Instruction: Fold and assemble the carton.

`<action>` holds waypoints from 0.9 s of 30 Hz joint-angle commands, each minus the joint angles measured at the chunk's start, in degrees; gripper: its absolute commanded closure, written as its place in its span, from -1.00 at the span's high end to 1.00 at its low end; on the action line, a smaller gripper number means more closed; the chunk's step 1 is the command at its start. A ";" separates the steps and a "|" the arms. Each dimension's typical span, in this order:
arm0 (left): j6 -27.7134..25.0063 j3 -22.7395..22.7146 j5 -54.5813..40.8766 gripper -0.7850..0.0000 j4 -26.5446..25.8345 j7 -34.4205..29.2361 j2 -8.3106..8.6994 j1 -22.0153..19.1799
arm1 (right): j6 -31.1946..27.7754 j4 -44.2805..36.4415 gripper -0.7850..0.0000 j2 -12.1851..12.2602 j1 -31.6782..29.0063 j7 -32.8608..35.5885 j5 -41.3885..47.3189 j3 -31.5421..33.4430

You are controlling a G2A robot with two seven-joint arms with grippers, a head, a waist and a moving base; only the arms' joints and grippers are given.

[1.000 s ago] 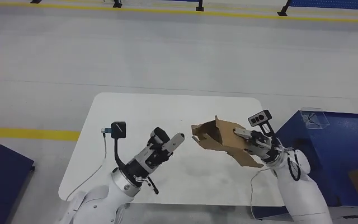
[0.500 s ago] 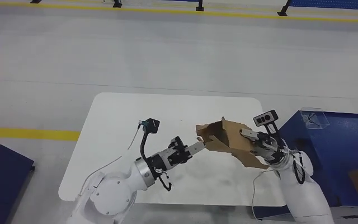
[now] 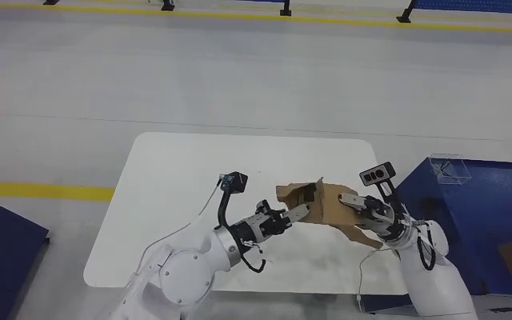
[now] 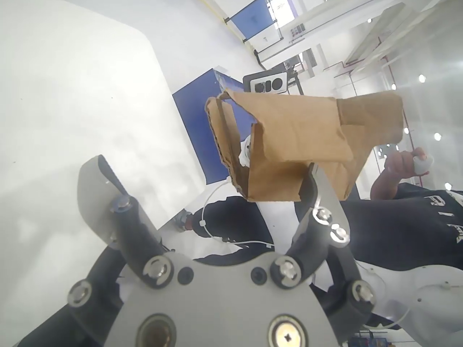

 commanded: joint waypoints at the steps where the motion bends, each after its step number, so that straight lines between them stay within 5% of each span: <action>1: 1.11 0.19 -0.44 1.00 0.59 -0.99 -0.09 -0.54 | 0.32 -0.18 -1.00 -0.01 -0.03 0.06 0.03 -0.05; 14: 3.74 3.55 2.03 1.00 1.64 -1.06 -0.91 -2.84 | 6.86 1.40 -1.00 -0.55 1.10 -5.08 -0.36 -4.49; 23: 3.67 -2.16 3.45 1.00 -4.93 1.71 0.05 3.03 | 20.79 6.38 -1.00 -0.90 4.09 -5.99 8.37 -6.24; 27: 3.79 -3.82 4.00 1.00 -6.08 2.58 0.31 4.97 | 22.42 6.96 -1.00 -0.80 4.38 -3.64 7.73 -6.66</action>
